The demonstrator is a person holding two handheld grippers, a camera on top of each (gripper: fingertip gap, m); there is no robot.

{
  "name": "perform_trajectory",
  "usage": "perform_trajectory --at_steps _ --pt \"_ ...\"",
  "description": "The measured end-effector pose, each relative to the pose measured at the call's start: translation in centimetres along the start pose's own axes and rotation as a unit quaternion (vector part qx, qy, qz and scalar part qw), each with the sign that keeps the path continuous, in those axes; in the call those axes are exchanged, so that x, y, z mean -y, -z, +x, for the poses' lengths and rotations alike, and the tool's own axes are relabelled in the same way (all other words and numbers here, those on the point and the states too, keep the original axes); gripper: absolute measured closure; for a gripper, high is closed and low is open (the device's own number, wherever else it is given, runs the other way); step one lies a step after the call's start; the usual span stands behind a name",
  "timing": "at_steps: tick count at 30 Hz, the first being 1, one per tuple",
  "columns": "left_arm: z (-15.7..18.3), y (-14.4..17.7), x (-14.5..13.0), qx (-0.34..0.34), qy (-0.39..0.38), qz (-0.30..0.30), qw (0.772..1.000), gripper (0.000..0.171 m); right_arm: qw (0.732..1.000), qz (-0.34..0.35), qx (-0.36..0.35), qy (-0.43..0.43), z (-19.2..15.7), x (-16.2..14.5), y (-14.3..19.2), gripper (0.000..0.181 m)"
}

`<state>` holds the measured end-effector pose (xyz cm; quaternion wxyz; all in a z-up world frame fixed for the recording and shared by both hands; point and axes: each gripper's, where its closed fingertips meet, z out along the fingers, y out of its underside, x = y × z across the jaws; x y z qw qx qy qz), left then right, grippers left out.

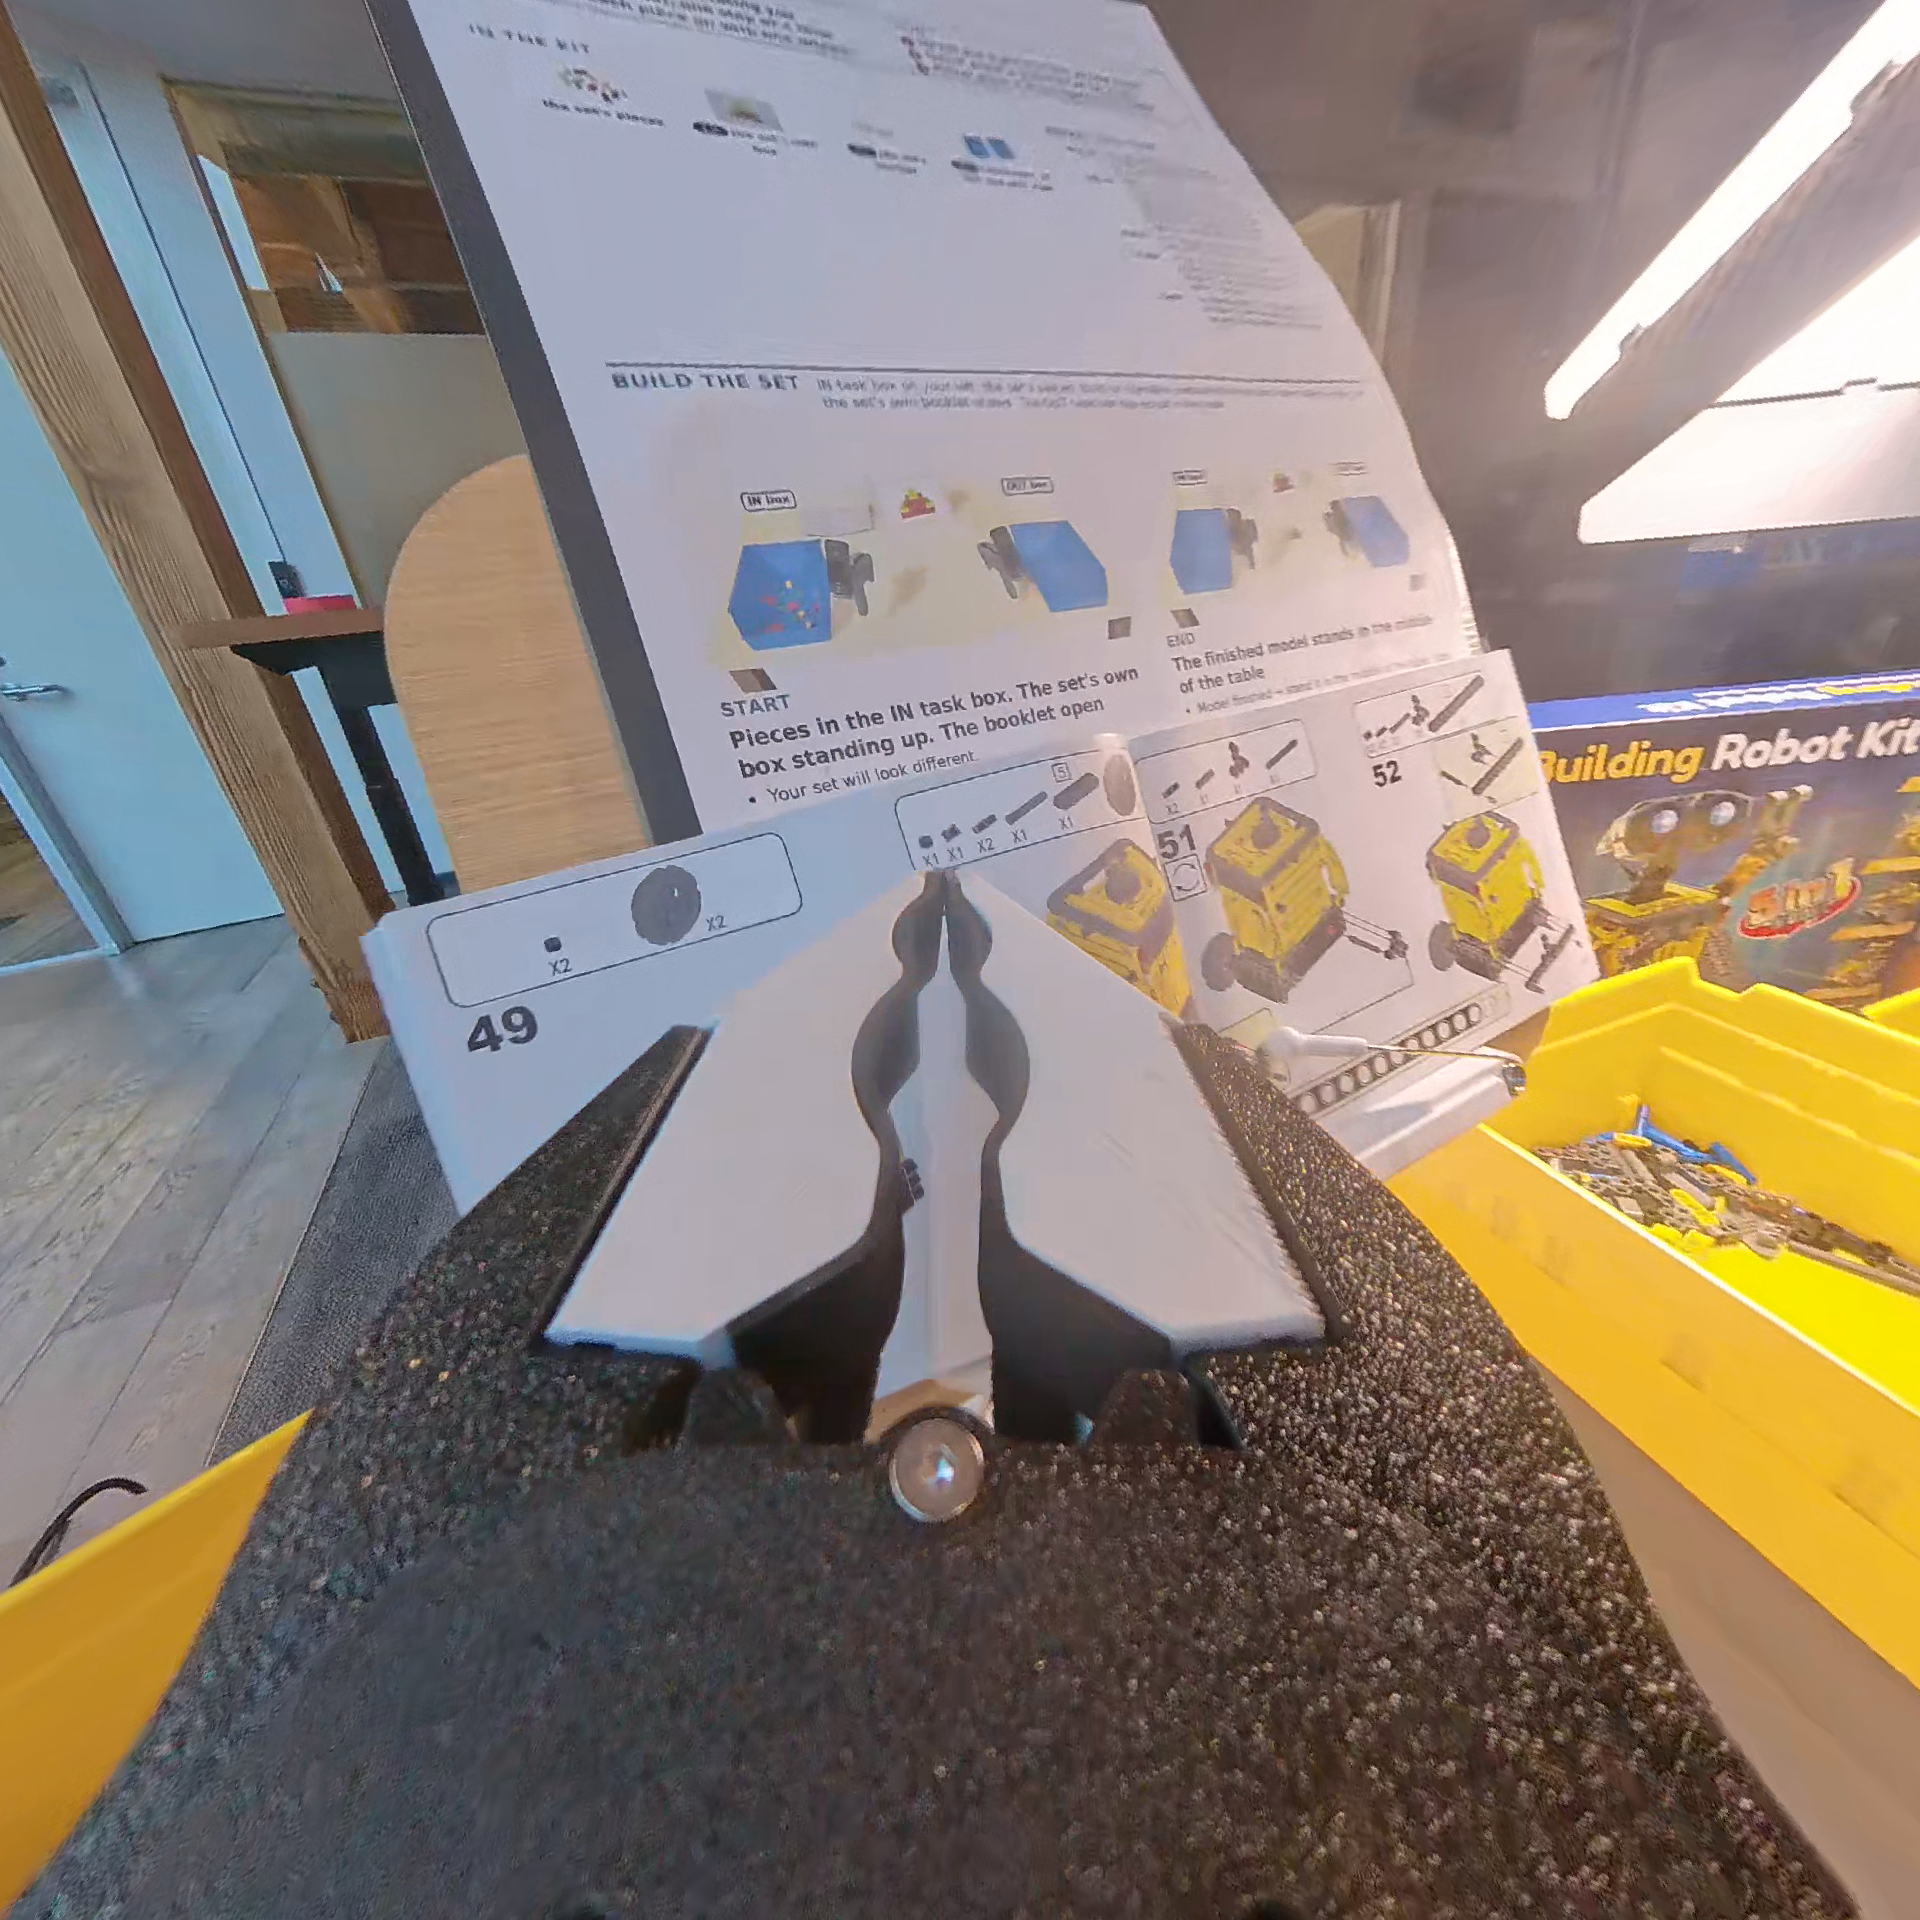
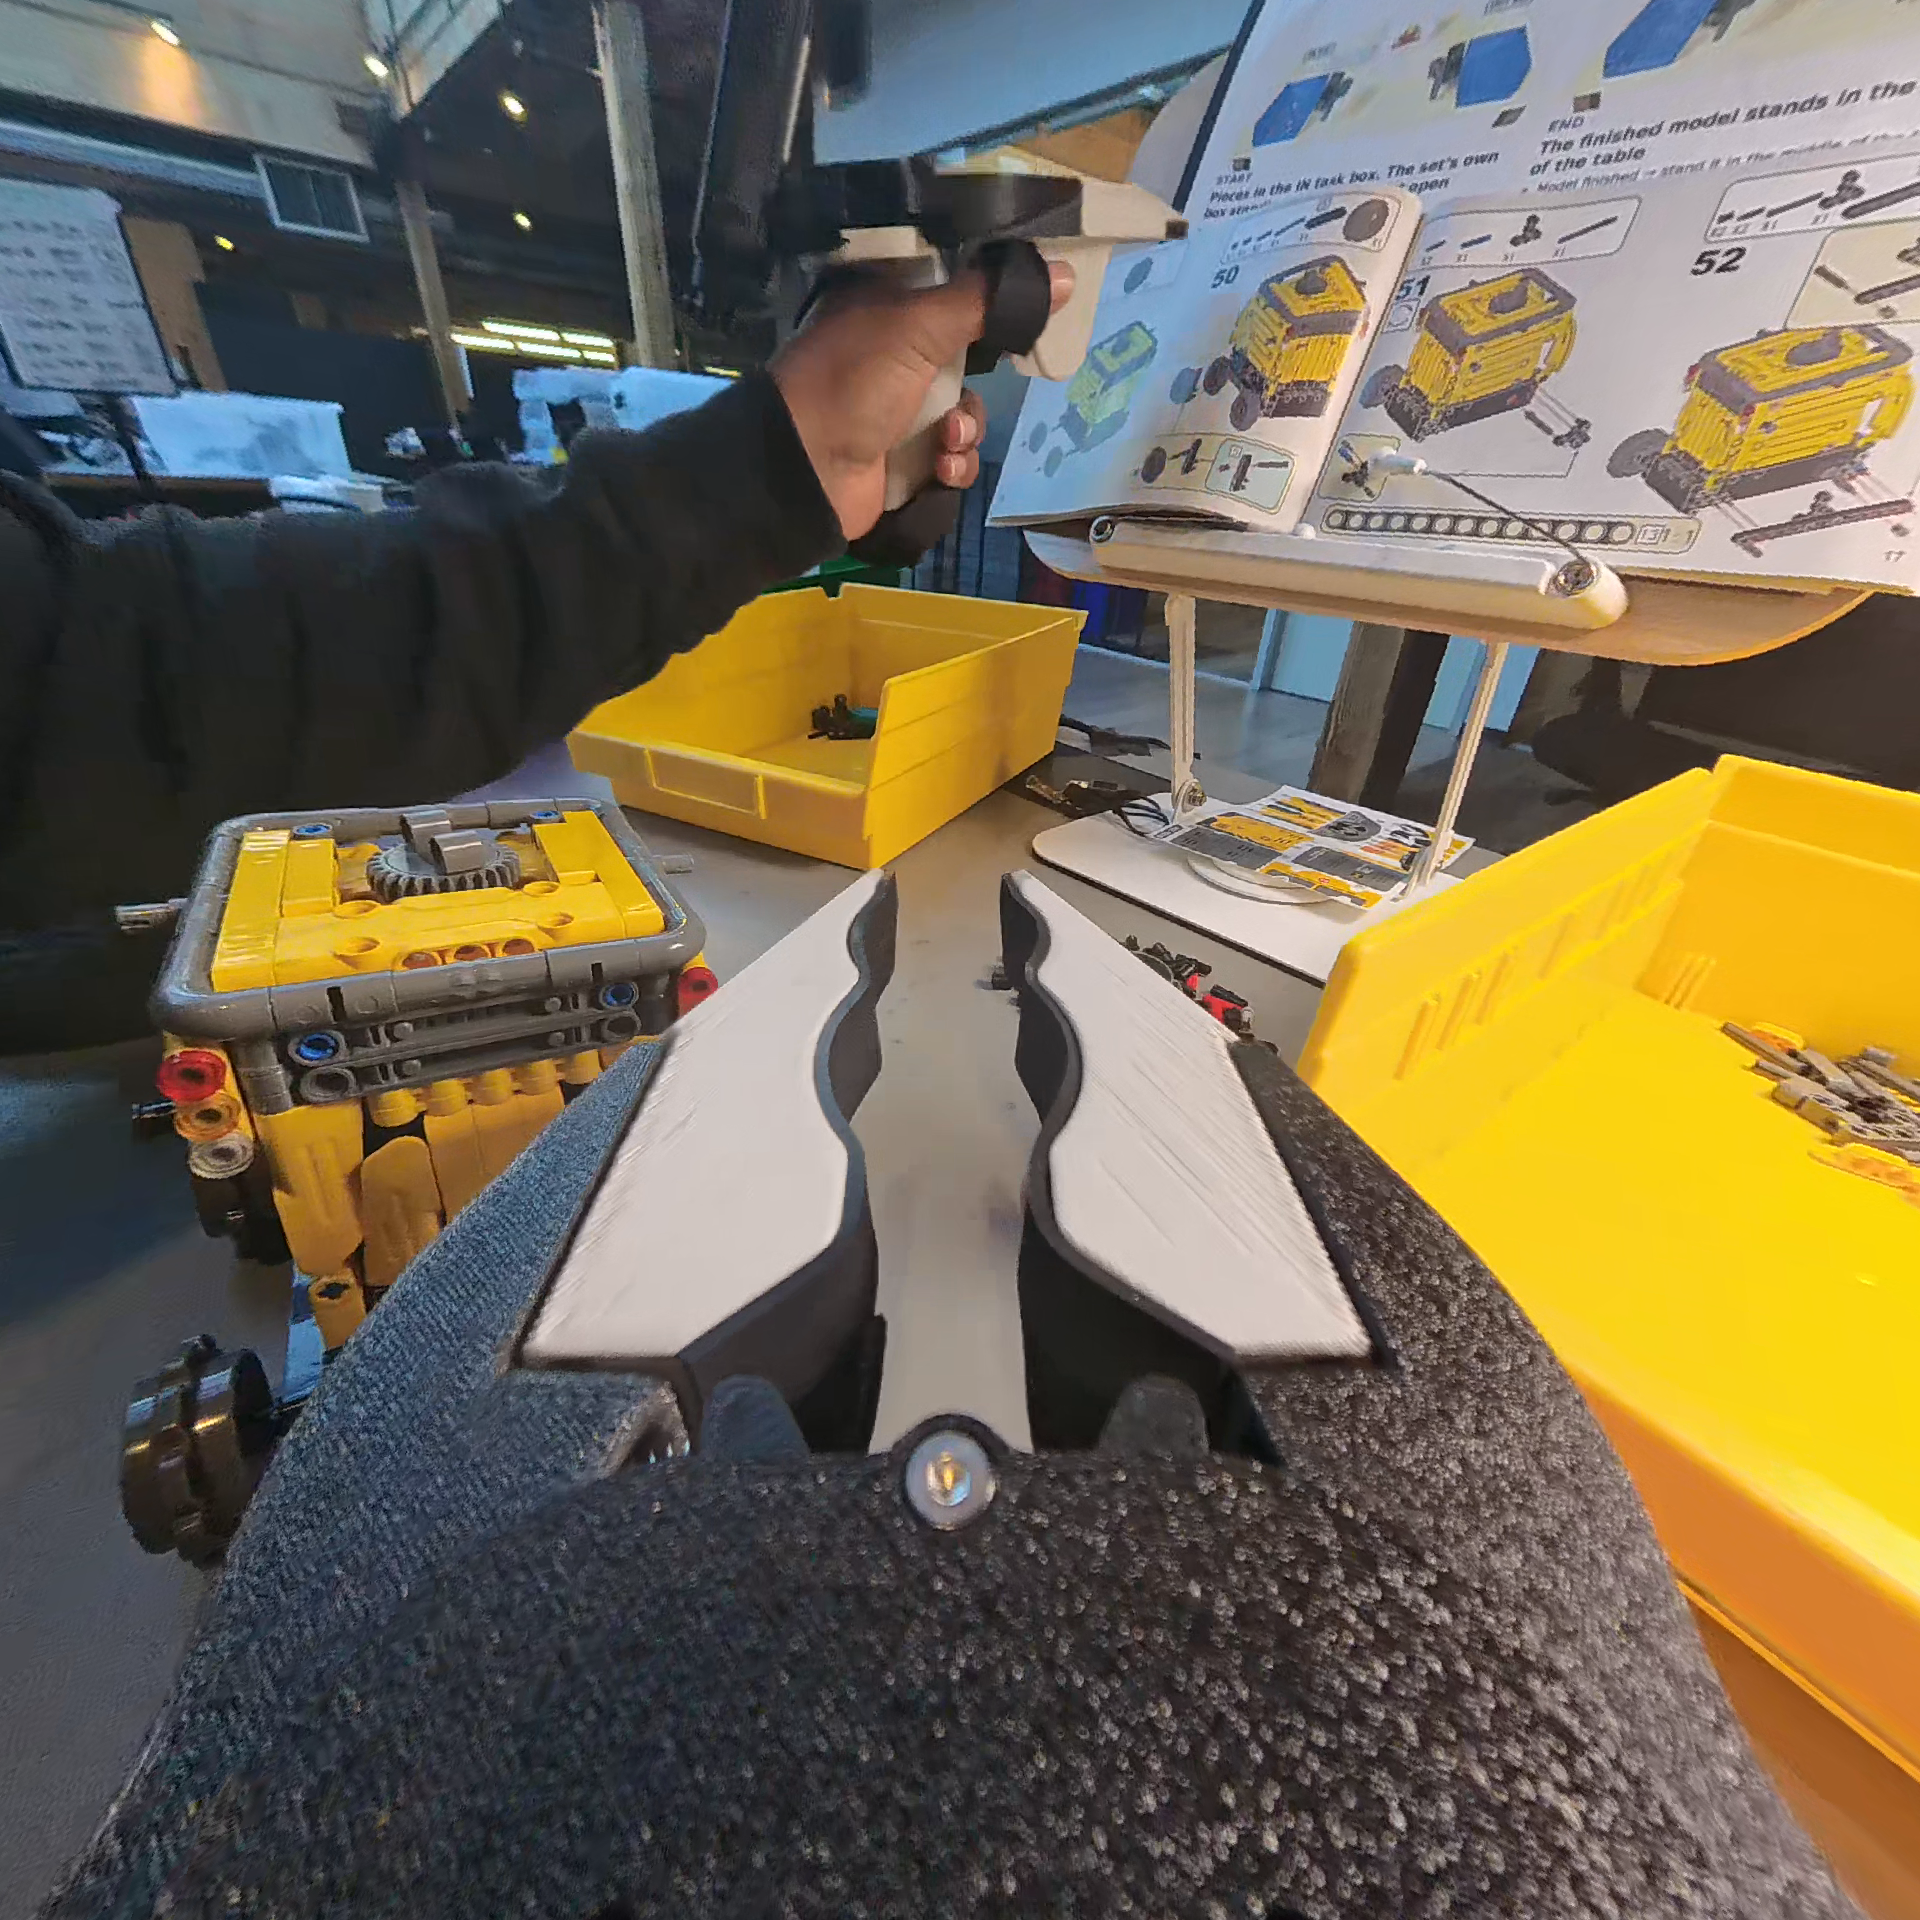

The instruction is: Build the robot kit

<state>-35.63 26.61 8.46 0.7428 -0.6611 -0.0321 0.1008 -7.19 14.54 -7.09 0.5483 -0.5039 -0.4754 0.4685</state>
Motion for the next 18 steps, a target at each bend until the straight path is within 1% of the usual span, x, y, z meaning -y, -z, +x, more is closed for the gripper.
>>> perform_trajectory --at_steps 3,9,14,18 --pt "-0.3 -1.2 -0.4 0.002 -0.005 -0.004 1.0 0.171 1.0 0.001 -0.001 -0.003 0.1 0.0 0.0 0.164" --pt "-0.4 -1.9 -0.7 0.002 -0.021 0.0 1.0 0.171 1.0 0.002 -0.001 -0.011 0.3 0.0 -0.1 0.164" --pt "0.2 -2.2 -1.0 -0.001 -0.058 -0.001 0.998 0.171 1.0 0.004 -0.004 -0.022 0.6 0.0 -0.1 0.164" --pt "0.2 -2.7 -1.9 0.003 -0.092 -0.024 0.995 0.171 0.999 0.005 -0.006 -0.035 1.0 -0.1 -0.2 0.164"
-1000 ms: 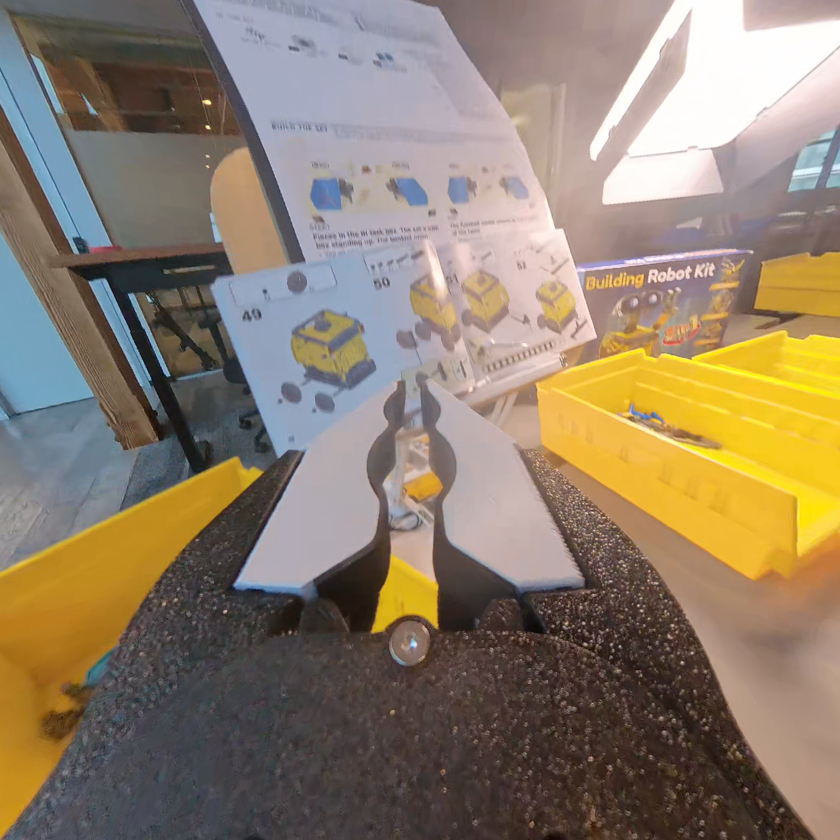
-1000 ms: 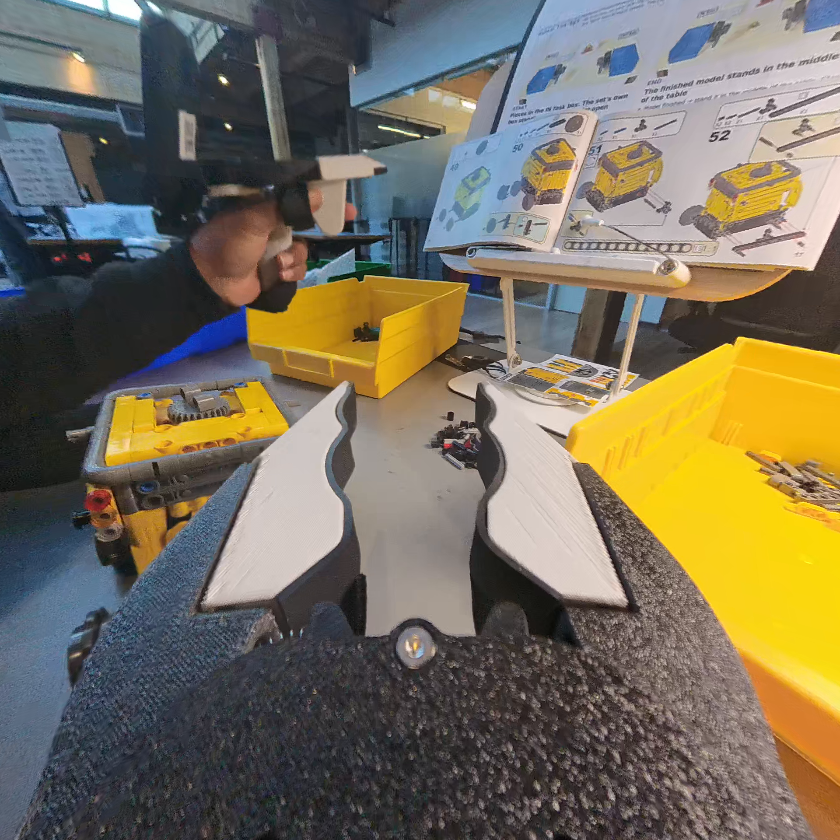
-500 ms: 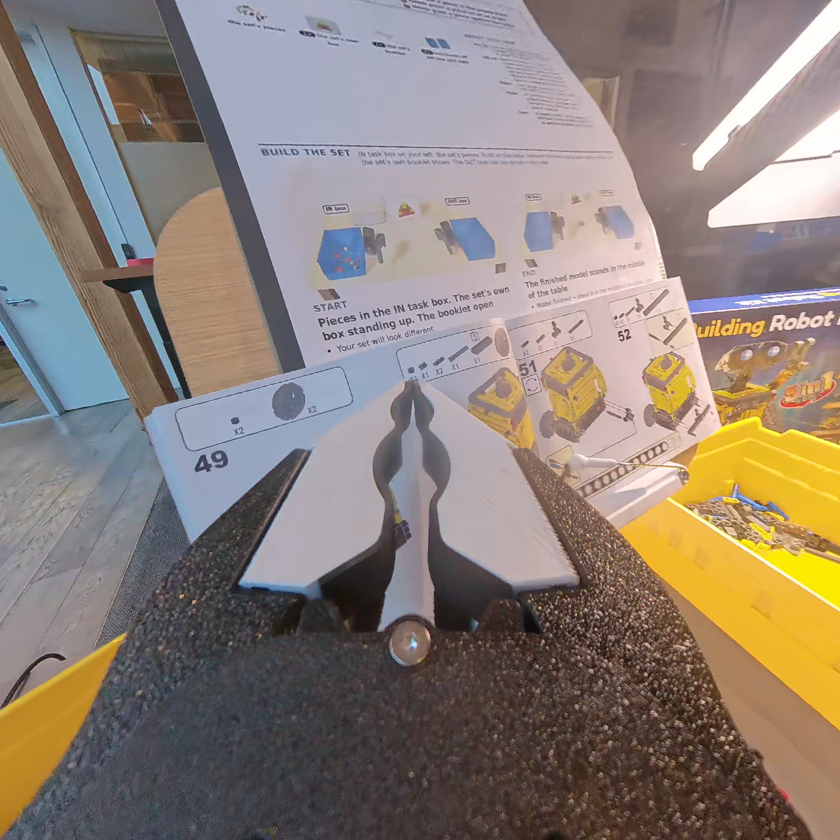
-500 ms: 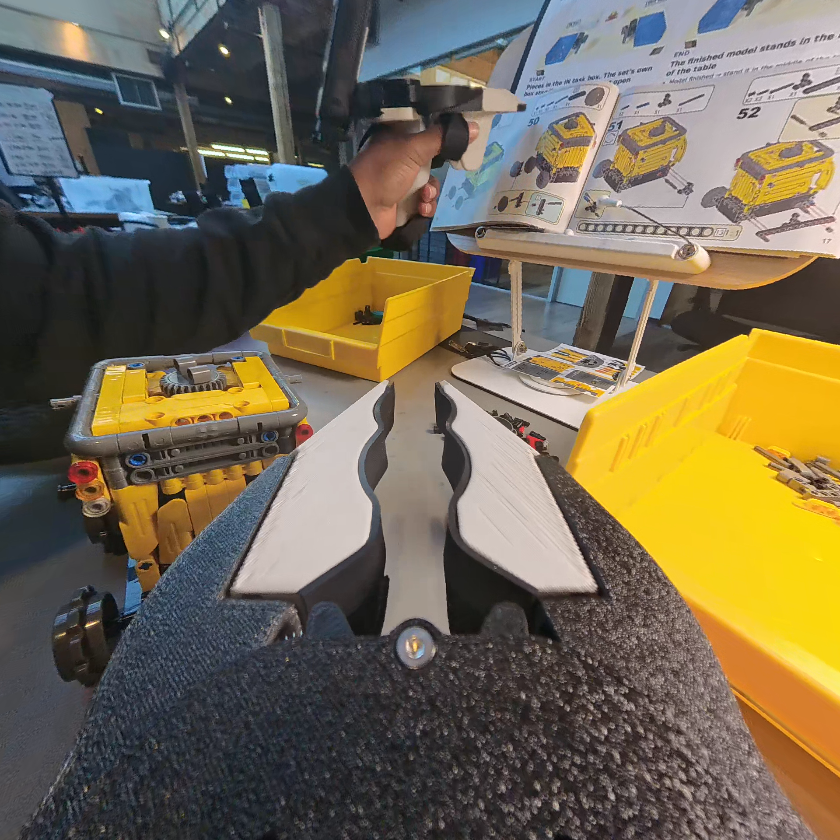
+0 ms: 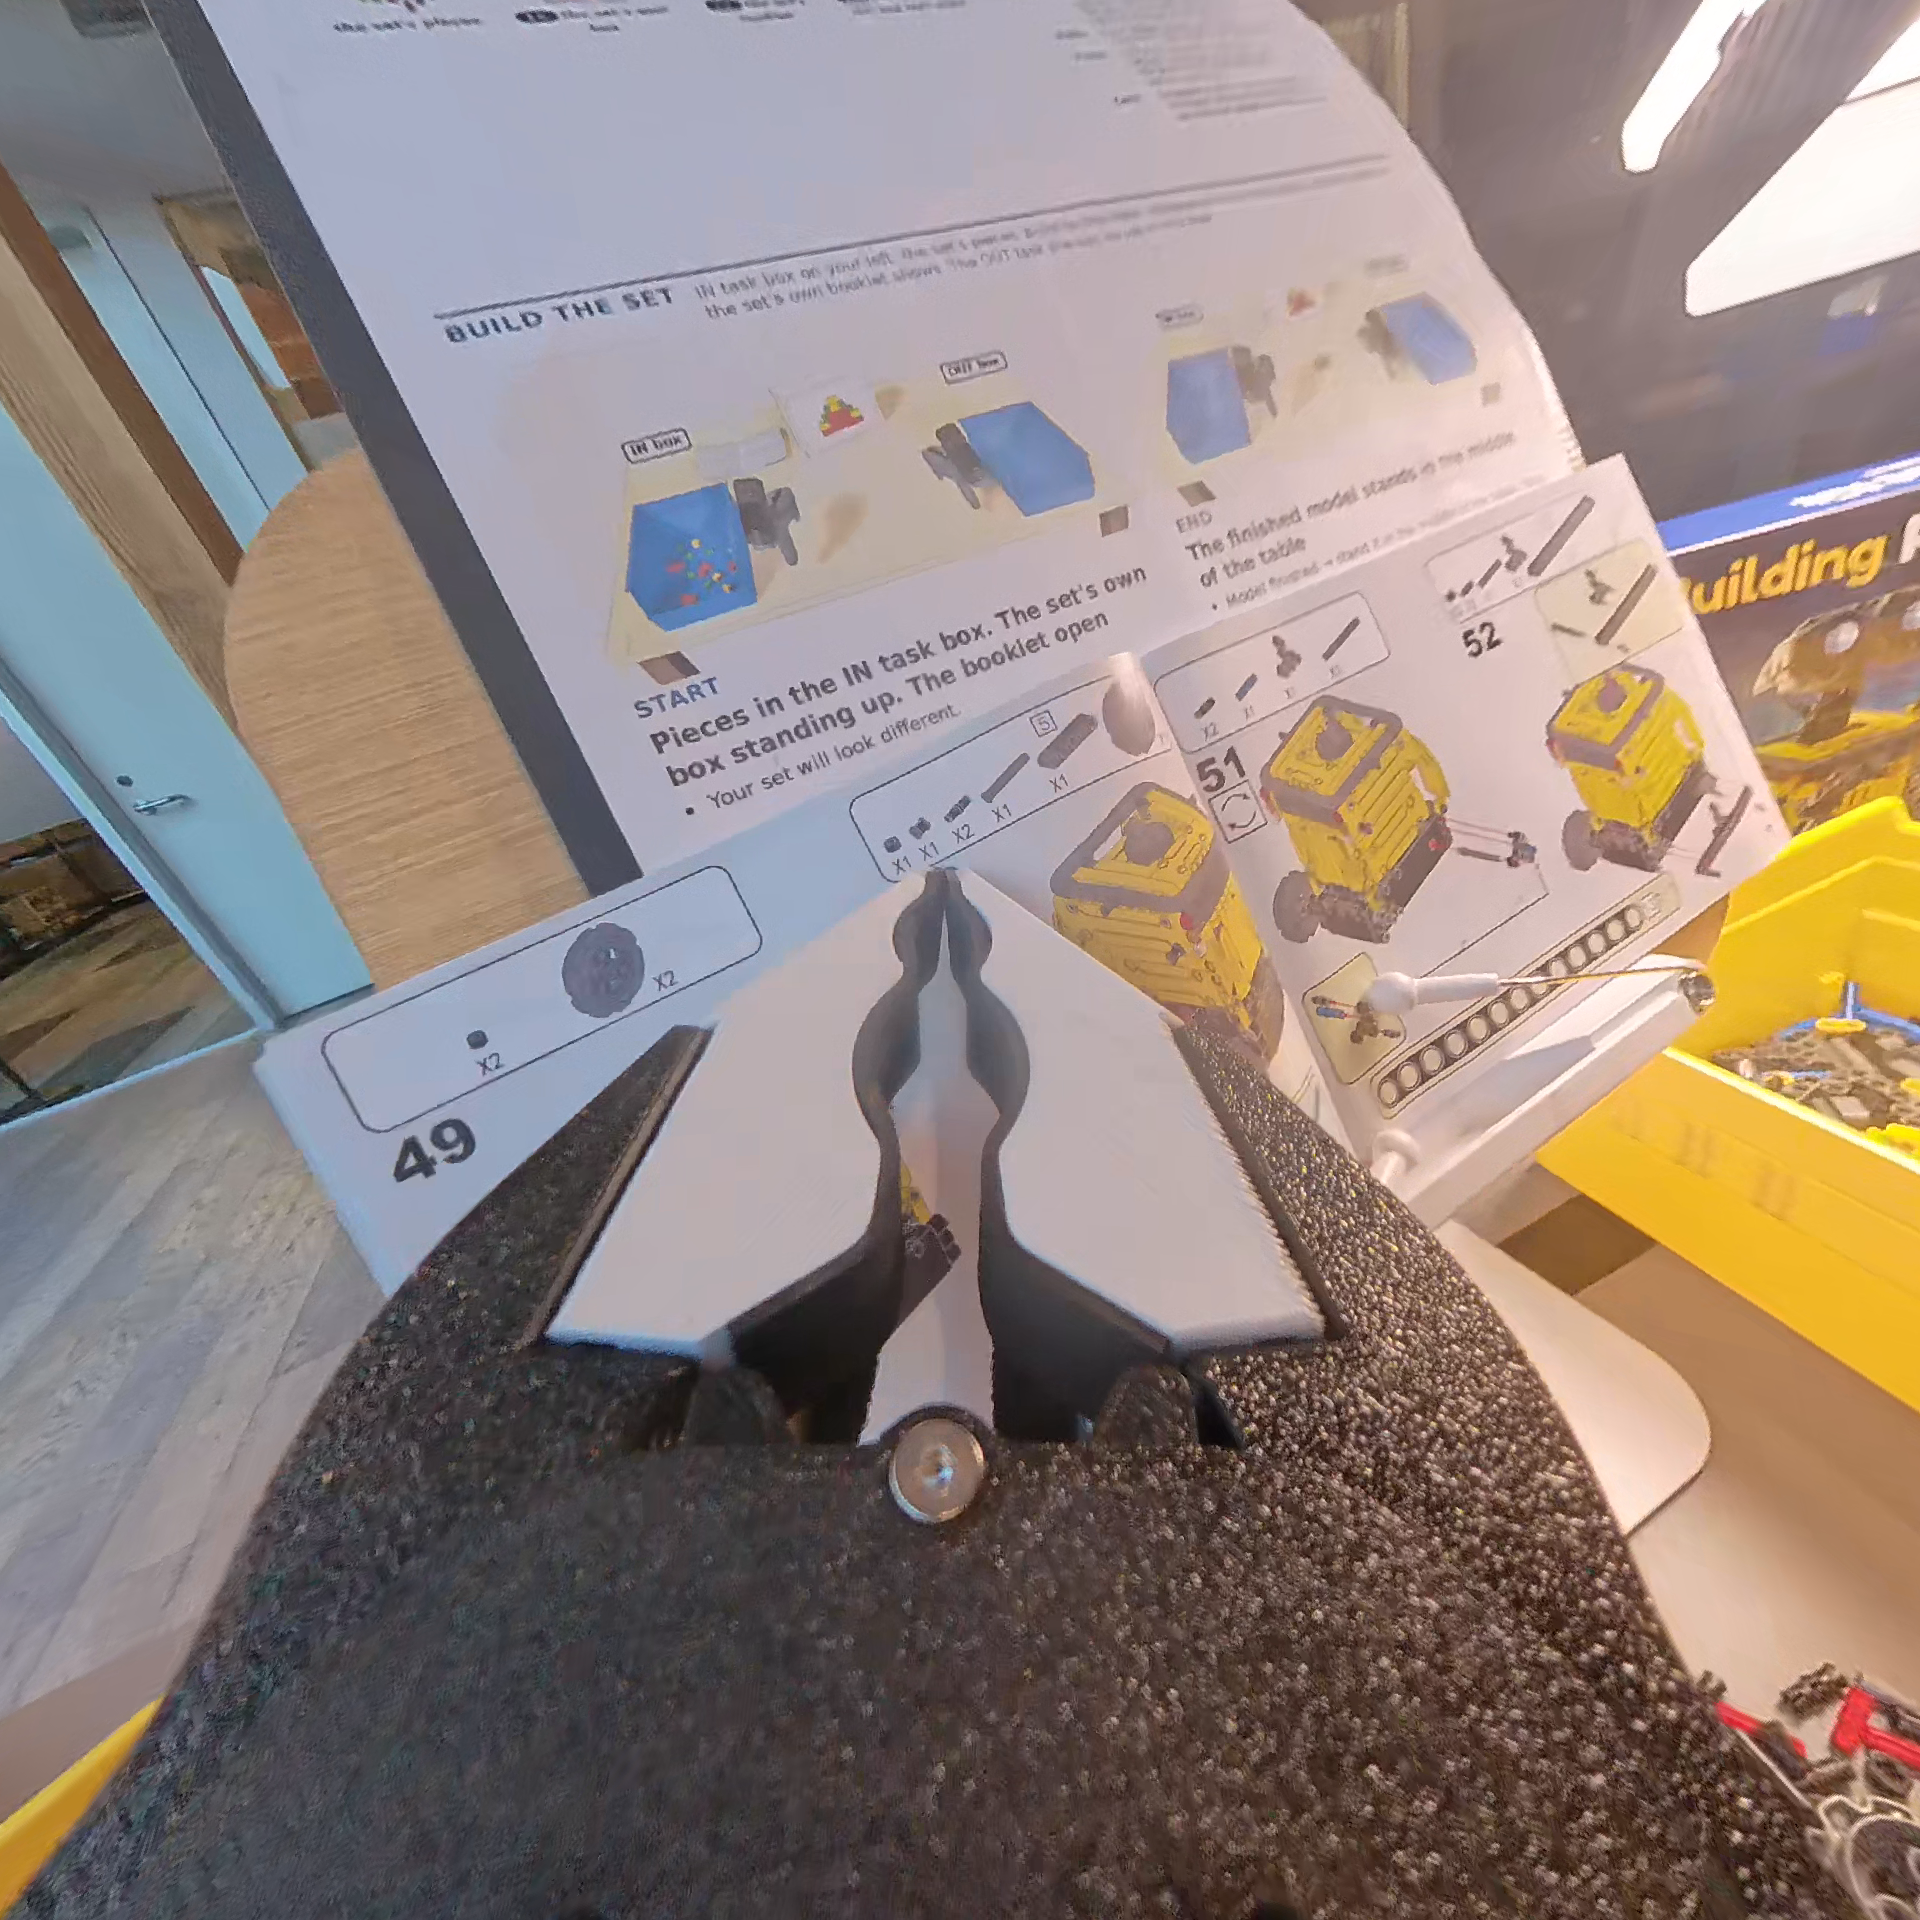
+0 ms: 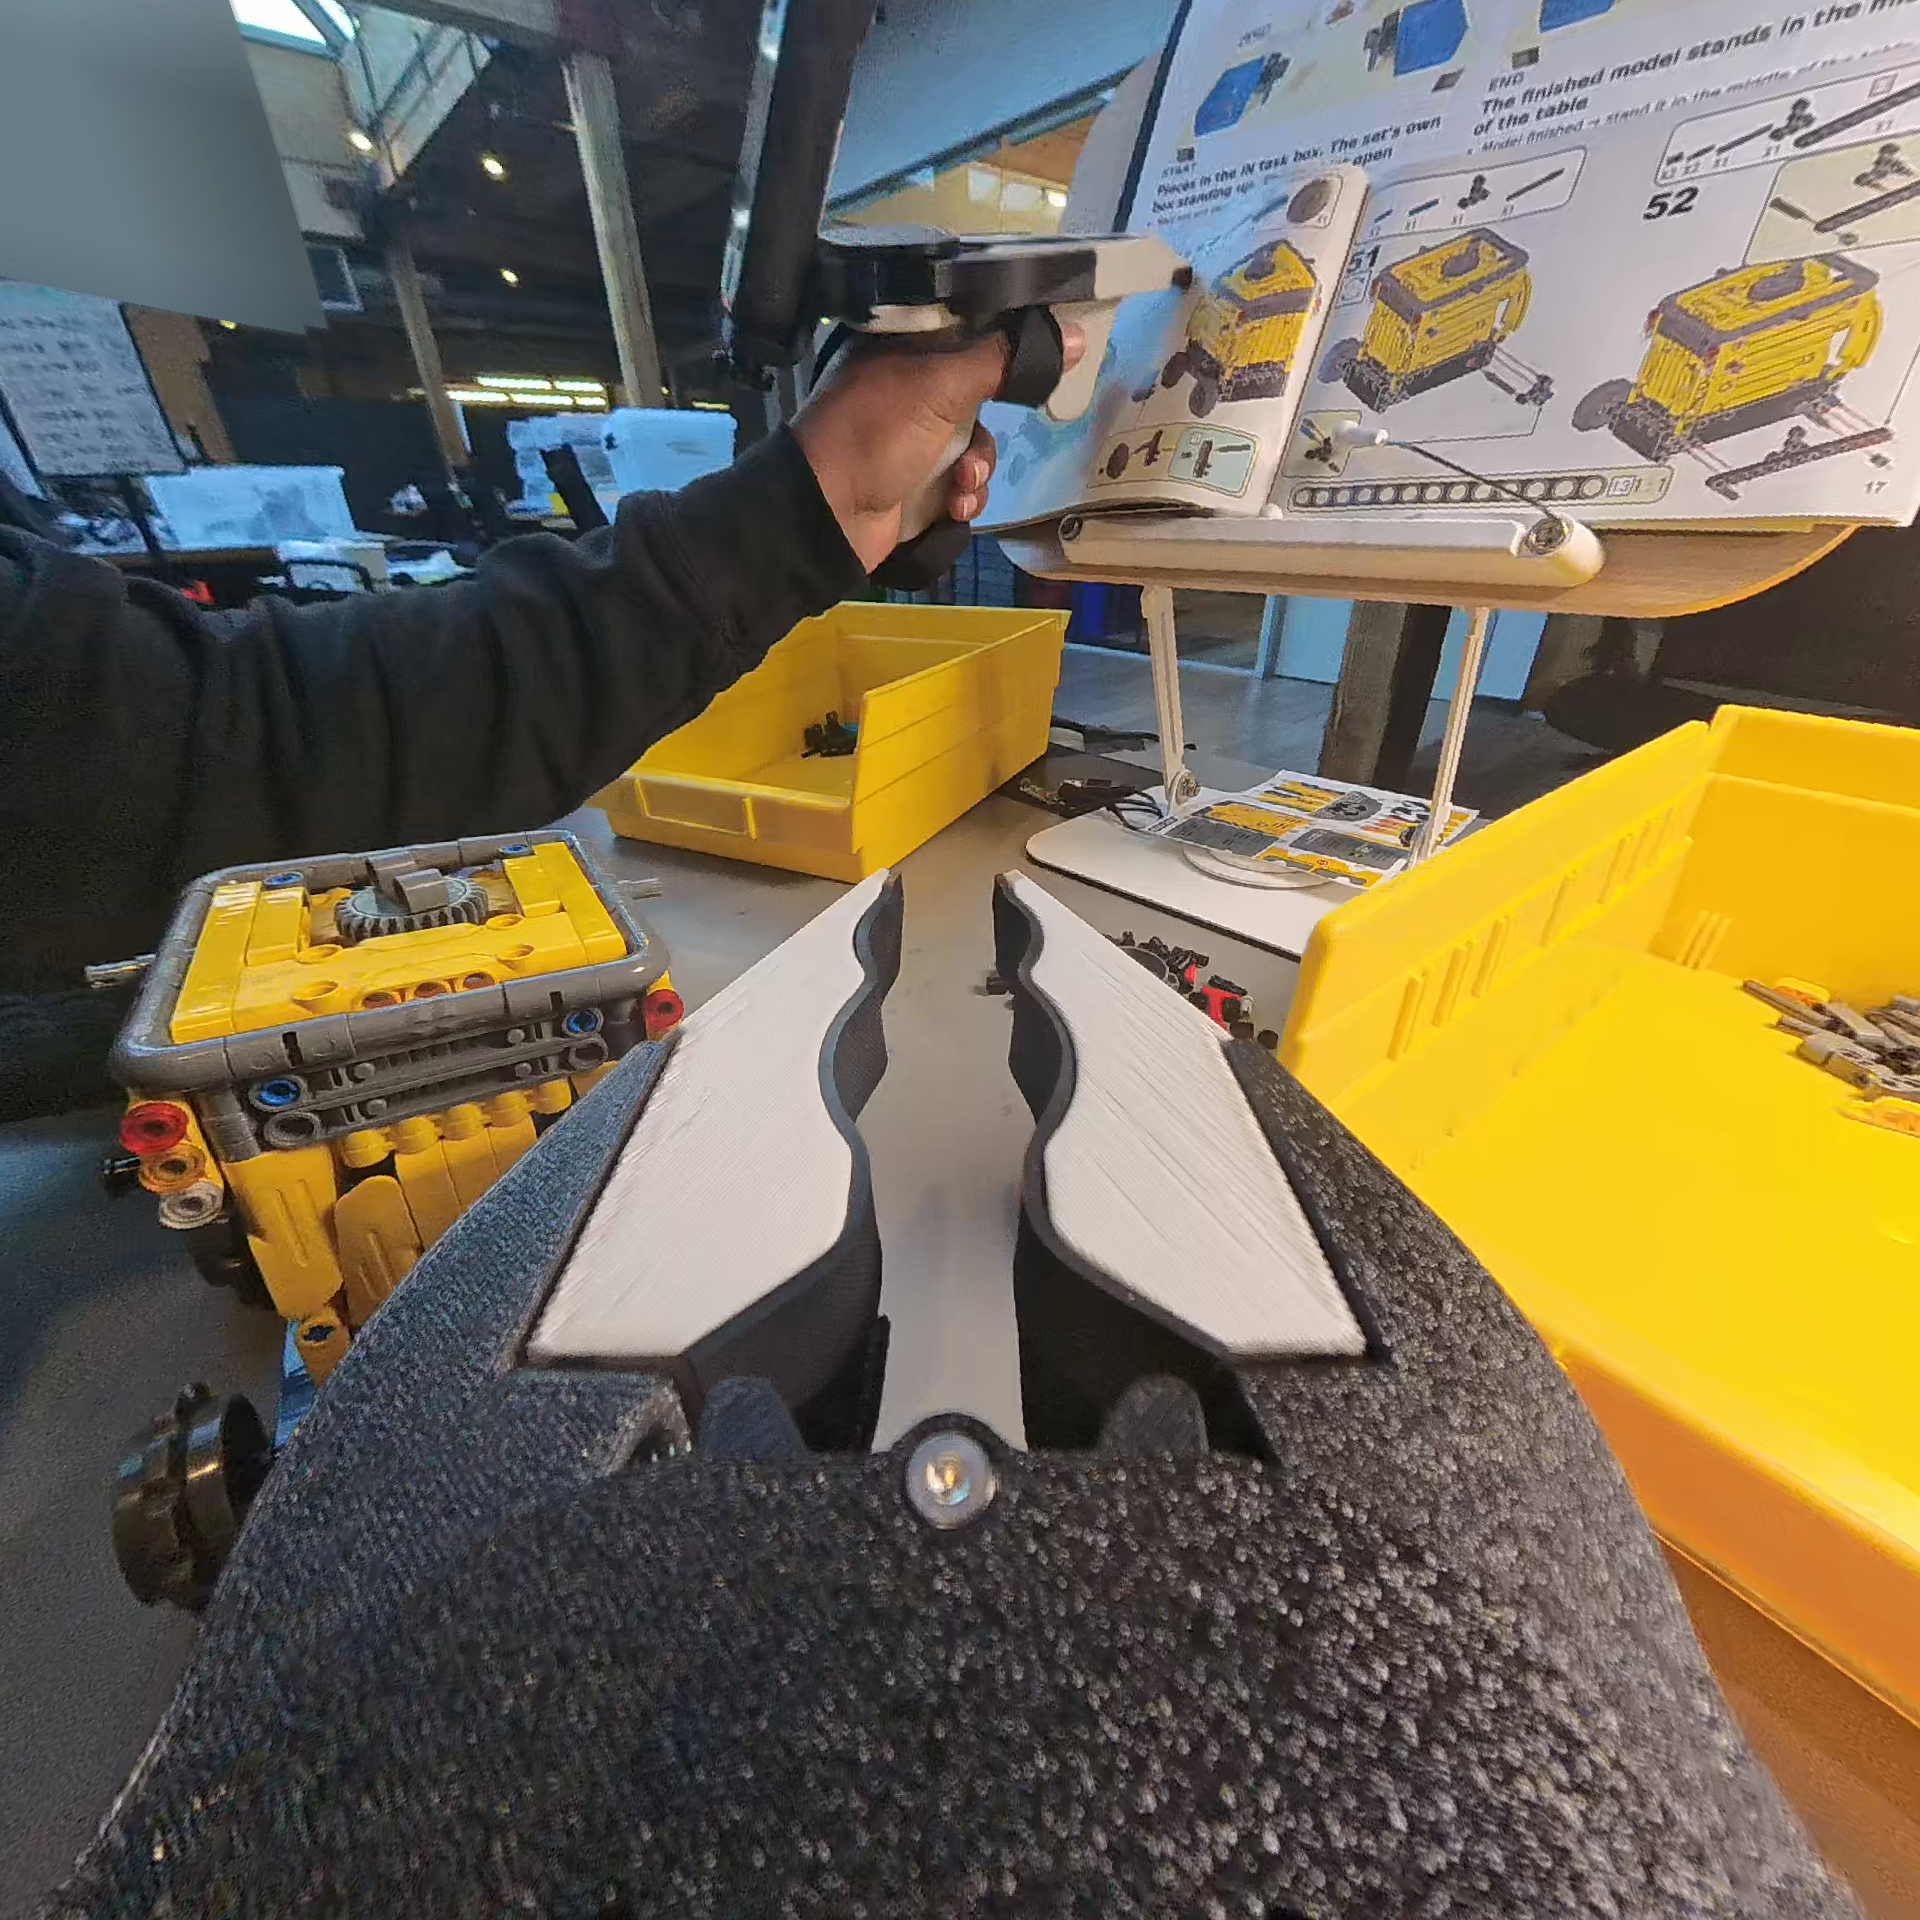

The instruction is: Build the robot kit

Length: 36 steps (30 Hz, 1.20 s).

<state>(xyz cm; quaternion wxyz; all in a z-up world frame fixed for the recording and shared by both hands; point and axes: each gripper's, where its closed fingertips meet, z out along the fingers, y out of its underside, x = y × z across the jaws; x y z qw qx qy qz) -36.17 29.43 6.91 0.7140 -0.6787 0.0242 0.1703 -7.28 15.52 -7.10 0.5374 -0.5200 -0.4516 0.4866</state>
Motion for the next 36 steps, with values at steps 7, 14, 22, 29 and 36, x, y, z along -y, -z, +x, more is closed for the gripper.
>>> perform_trajectory --at_steps 7,14,22,29,36 --pt "-0.3 -0.4 -0.7 0.002 -0.004 -0.013 1.0 0.171 1.0 0.001 -0.005 -0.004 0.2 0.0 -0.1 0.164" --pt "-0.4 -0.6 -0.8 0.002 -0.005 -0.011 1.0 0.171 1.0 0.003 -0.008 -0.001 0.3 0.1 0.0 0.165" --pt "-0.8 -0.5 -0.6 0.011 0.0 -0.003 1.0 0.171 1.0 0.004 -0.007 -0.003 0.3 0.2 0.0 0.165" --pt "-0.8 -0.6 -0.6 0.01 -0.004 -0.004 1.0 0.171 1.0 0.008 -0.016 0.003 0.7 1.6 0.1 0.165" --pt "-0.8 -0.5 -0.6 0.007 -0.013 -0.015 1.0 0.171 0.95 -0.04 -0.164 0.261 8.6 16.5 0.7 0.159"
